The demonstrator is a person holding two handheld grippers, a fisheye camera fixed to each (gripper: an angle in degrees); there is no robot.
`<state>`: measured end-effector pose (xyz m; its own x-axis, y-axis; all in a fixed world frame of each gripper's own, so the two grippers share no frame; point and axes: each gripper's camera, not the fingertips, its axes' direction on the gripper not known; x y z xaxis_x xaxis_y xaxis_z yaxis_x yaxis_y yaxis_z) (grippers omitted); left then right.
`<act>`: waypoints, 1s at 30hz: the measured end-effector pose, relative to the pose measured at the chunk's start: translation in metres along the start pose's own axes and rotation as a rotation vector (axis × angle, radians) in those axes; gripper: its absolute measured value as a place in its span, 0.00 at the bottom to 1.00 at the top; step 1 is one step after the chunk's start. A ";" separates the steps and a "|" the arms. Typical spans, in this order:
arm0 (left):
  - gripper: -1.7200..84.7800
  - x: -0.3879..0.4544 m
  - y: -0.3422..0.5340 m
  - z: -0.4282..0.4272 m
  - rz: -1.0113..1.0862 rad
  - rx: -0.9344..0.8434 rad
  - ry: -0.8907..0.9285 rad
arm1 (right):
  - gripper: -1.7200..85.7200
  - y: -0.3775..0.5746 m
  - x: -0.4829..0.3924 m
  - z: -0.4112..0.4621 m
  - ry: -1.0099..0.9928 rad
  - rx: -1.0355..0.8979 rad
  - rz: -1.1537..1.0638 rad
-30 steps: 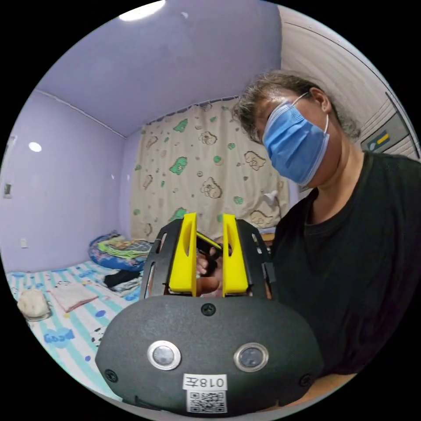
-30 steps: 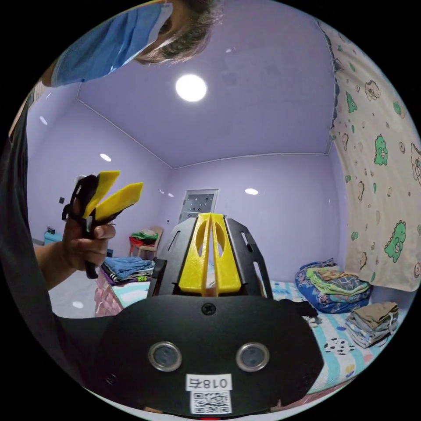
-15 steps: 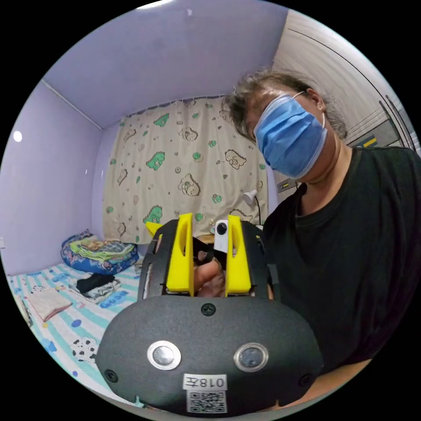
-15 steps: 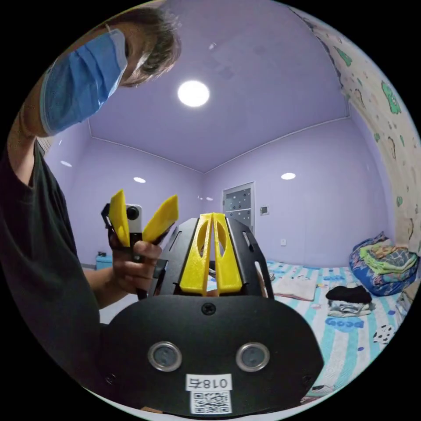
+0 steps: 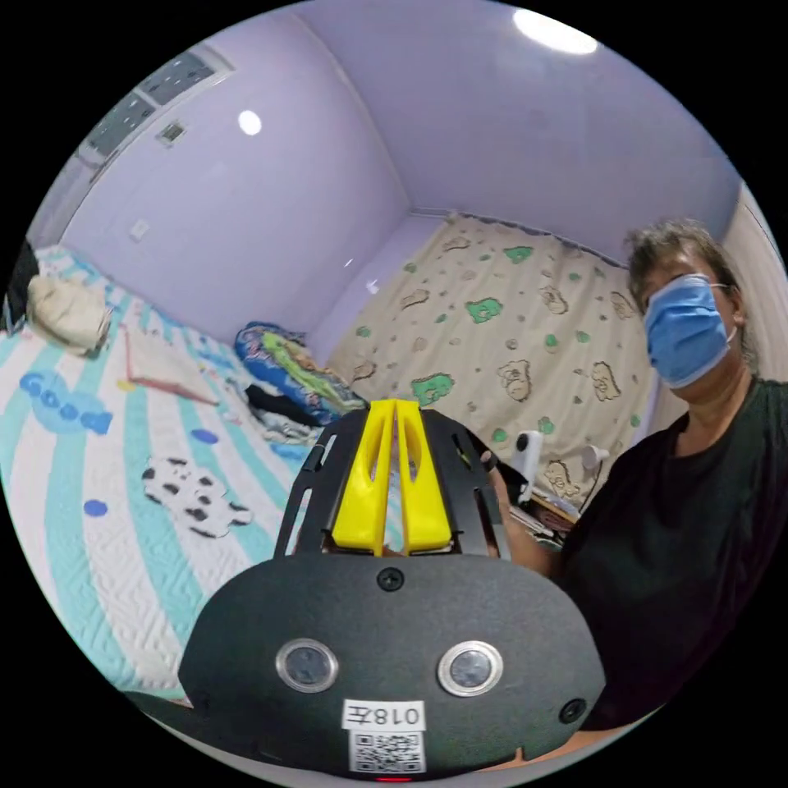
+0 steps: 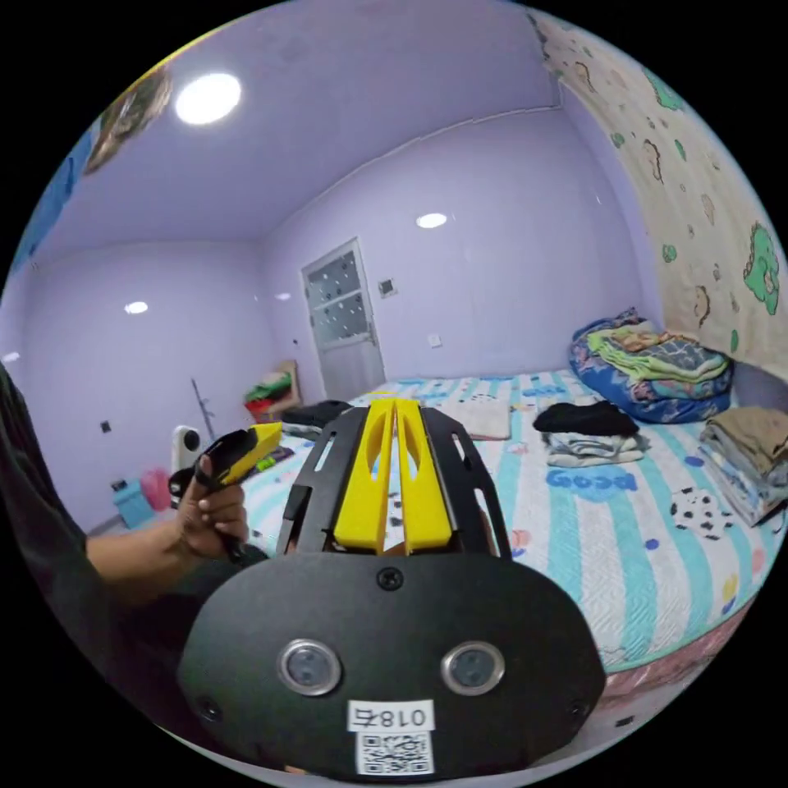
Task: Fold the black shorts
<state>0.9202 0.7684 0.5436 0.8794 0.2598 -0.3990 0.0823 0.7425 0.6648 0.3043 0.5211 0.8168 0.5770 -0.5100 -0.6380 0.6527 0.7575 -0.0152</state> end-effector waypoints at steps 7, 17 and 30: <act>0.01 -0.169 0.025 0.042 -0.180 -0.156 -0.152 | 0.11 -0.062 0.086 0.184 0.294 -0.236 -0.094; 0.01 -0.228 0.013 0.075 -0.382 -0.068 0.057 | 0.18 -0.182 0.218 0.428 0.642 -0.451 -0.061; 0.01 -0.223 -0.014 0.100 -0.407 0.015 0.098 | 0.01 -0.207 0.273 0.339 0.307 -0.517 0.263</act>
<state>0.7693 0.6381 0.6862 0.7248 0.0053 -0.6889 0.4215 0.7876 0.4495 0.4935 0.0867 0.9071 0.4687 -0.1991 -0.8606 0.1440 0.9785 -0.1480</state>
